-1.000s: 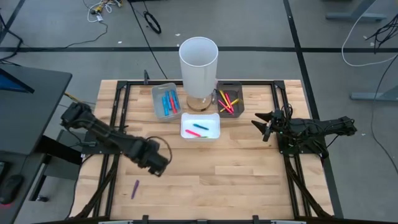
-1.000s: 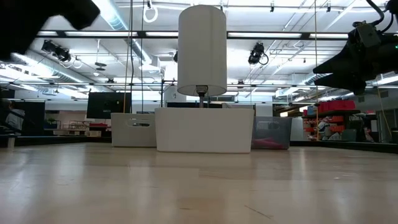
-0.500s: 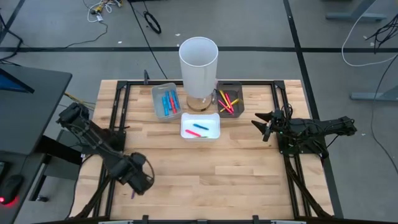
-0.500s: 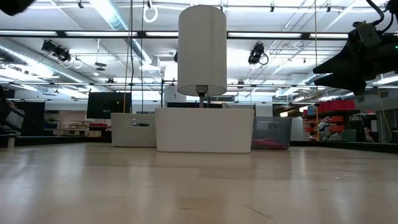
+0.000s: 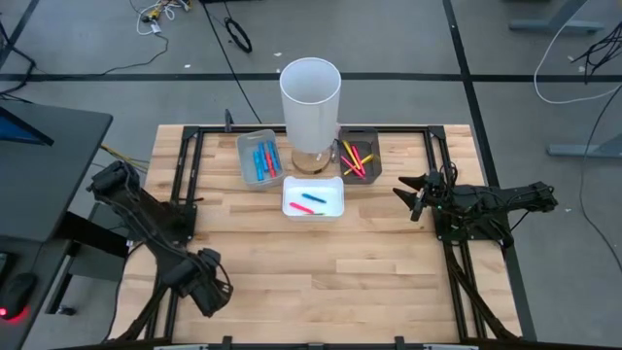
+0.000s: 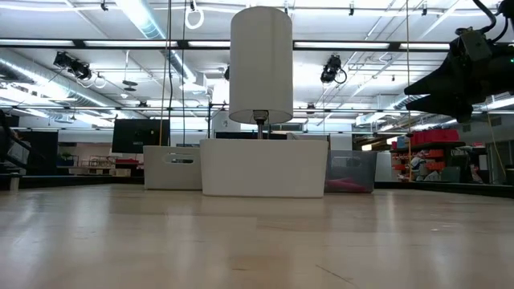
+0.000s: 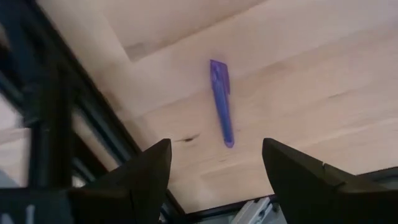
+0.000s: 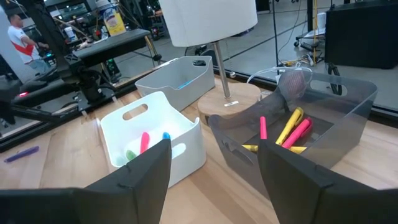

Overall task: Pick & Place Markers
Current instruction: Put the purple pen into the white bin

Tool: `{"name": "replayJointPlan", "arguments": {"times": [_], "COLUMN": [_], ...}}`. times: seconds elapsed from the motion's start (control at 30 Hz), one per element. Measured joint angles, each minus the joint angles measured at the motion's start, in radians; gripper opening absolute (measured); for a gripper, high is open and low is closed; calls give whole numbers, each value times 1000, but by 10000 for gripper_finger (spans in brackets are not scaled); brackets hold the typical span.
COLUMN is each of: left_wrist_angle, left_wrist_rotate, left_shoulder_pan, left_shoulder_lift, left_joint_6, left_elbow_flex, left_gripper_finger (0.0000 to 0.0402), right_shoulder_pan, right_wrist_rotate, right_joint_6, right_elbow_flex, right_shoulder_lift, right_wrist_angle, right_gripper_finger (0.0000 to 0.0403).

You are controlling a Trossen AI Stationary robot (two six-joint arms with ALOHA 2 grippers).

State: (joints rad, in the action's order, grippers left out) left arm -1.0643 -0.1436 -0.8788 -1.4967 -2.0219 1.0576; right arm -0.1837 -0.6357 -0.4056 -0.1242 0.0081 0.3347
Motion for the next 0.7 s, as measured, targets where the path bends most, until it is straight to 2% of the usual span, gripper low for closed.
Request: {"name": "replayJointPlan", "arguments": {"times": [0.33, 0.7], "left_wrist_angle": [216, 370], "left_wrist_rotate": [4, 15], "left_shoulder_pan": [1, 10], "left_shoulder_lift": [0, -108], "left_joint_6": [-108, -169], "left_elbow_flex": [-168, -214], "left_gripper_finger": [259, 259], "right_shoulder_pan": [0, 0], "right_wrist_rotate": [0, 0], "right_joint_6": [0, 0], "right_elbow_flex": [0, 0], "right_shoulder_lift": [0, 0], "right_wrist_angle": [0, 1], "right_gripper_finger": [242, 242]}}
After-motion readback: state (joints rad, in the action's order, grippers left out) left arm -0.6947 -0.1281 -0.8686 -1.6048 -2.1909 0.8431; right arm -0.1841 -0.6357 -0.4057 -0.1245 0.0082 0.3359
